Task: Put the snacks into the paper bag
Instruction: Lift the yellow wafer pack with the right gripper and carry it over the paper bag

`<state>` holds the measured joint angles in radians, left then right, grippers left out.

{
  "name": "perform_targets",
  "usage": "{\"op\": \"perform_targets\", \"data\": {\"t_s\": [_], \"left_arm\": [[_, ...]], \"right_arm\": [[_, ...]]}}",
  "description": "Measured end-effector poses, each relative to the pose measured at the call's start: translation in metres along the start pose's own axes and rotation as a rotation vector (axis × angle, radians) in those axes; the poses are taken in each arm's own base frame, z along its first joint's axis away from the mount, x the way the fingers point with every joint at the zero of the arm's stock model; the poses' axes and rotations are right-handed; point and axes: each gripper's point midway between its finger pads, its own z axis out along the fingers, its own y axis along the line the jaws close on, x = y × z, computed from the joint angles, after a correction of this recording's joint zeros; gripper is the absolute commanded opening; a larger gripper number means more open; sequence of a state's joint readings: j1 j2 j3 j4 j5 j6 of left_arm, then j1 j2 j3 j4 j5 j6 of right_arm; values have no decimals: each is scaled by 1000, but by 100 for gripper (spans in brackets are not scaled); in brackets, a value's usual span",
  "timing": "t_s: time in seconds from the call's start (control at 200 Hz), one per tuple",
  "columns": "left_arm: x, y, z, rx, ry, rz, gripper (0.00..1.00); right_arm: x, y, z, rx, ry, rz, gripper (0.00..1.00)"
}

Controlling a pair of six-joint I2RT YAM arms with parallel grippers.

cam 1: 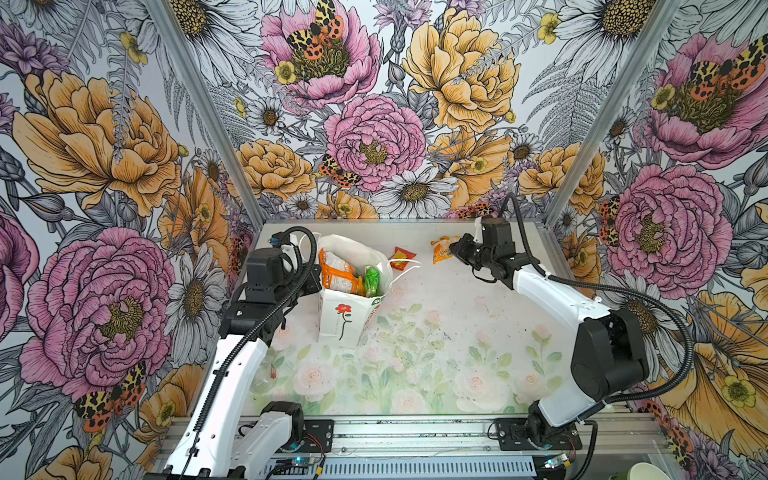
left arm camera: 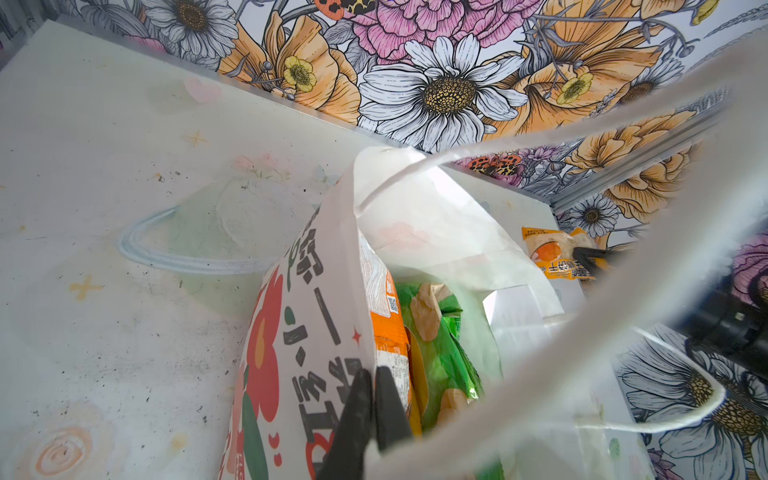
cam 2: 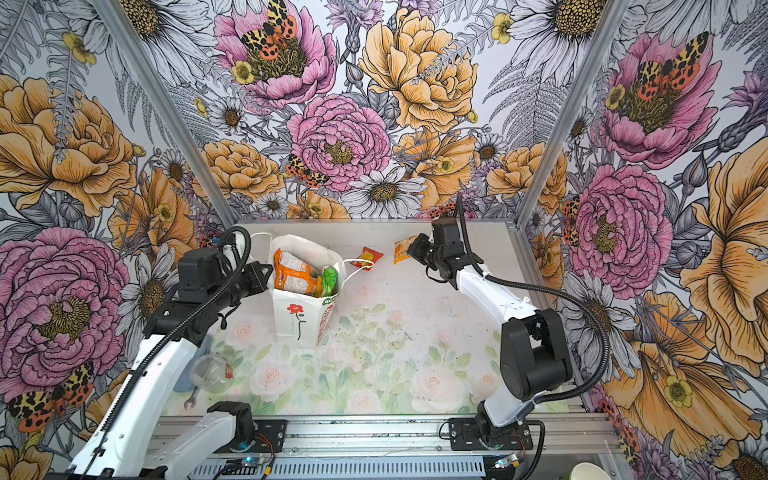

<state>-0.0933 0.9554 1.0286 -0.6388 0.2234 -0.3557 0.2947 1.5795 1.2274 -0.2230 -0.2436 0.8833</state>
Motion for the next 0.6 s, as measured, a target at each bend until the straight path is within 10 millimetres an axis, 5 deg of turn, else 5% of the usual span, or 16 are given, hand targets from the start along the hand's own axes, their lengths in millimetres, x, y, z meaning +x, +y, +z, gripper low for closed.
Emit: {"op": "perform_targets", "data": {"t_s": [0.245,0.601], "left_arm": [[0,0,0,0,0,0,8],[0,0,0,0,0,0,8]], "right_arm": [[-2,33,-38,-32,-31,-61,4],[-11,118,-79,-172,-106,-175,3]]}}
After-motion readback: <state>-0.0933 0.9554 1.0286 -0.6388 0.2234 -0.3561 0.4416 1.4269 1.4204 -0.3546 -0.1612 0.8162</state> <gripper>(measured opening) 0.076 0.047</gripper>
